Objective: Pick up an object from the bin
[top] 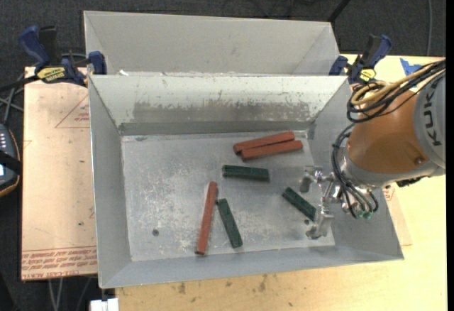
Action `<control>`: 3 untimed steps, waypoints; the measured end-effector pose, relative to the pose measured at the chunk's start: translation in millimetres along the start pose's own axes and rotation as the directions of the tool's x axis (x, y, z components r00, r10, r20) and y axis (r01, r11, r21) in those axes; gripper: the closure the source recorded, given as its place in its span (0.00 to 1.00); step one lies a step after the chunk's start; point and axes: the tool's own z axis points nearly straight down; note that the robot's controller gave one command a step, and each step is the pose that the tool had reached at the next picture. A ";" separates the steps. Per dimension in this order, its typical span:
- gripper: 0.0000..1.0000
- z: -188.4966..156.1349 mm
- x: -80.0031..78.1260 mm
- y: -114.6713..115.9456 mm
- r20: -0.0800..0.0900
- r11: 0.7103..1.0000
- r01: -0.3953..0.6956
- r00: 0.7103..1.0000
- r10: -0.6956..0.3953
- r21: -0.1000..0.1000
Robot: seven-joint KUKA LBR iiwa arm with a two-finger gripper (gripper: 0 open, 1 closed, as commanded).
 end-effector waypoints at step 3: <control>1.00 36.2 -16.7 1.3 0.001 0.983 -0.182 0.983 0.182 0.000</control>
Offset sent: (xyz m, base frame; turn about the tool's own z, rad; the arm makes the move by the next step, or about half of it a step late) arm 0.0153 -0.0009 -0.0373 0.1848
